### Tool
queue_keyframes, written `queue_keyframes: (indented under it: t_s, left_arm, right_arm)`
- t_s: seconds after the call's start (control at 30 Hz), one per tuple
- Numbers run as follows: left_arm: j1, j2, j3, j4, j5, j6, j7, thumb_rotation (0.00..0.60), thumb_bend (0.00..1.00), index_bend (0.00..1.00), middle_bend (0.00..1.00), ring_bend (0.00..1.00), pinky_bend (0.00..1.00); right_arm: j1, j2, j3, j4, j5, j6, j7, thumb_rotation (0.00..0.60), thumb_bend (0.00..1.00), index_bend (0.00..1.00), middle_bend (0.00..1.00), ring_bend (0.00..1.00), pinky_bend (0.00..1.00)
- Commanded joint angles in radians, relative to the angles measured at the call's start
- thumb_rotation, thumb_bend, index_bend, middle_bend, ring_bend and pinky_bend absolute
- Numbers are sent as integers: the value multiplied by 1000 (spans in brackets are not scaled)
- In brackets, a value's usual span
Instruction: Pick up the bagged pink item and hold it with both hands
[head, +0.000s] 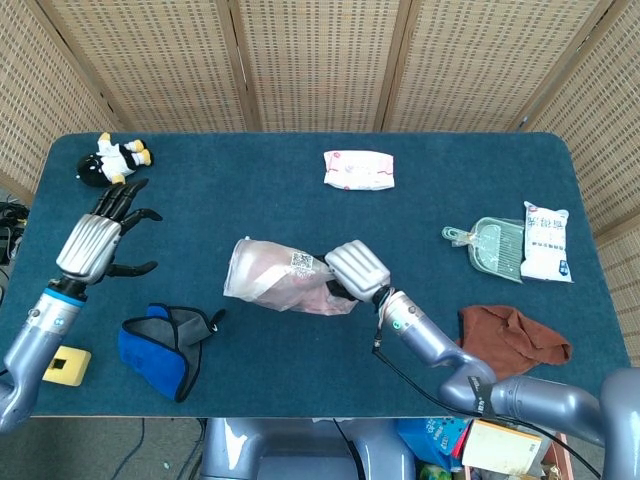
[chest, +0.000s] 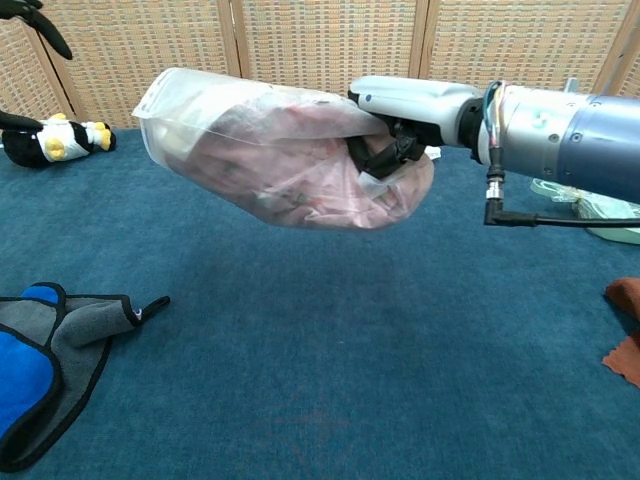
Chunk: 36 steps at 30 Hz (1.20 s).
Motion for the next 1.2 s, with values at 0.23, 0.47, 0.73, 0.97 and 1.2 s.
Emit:
queue_keyframes:
  t_s: [0.23, 0.47, 0.73, 0.97, 1.2]
  left_arm:
    - [-90, -84, 1, -4, 9, -45, -19, 600, 147, 386, 0, 0, 0]
    - [-117, -138, 13, -3, 1, -45, -5, 600, 147, 405, 0, 0, 0]
    - [-134, -162, 22, -12, -7, -36, 26, 600, 146, 409, 0, 0, 0]
    - [-154, -176, 29, -27, -15, -44, 55, 600, 147, 409, 0, 0, 0]
    - [-180, -192, 33, -33, -19, -59, 76, 600, 147, 408, 0, 0, 0]
  right_arm:
    - [48, -63, 33, 0, 119, -6, -79, 600, 969, 606, 654, 680, 694]
    - [57, -65, 39, -3, 162, 0, -100, 600, 970, 606, 655, 680, 694]
    - [58, -48, 42, -23, 181, 9, -101, 600, 968, 606, 656, 680, 694]
    - [62, -39, 41, -48, 193, 20, -113, 600, 969, 606, 657, 683, 694]
    - [72, -31, 47, -80, 216, 24, -124, 600, 968, 606, 658, 683, 694]
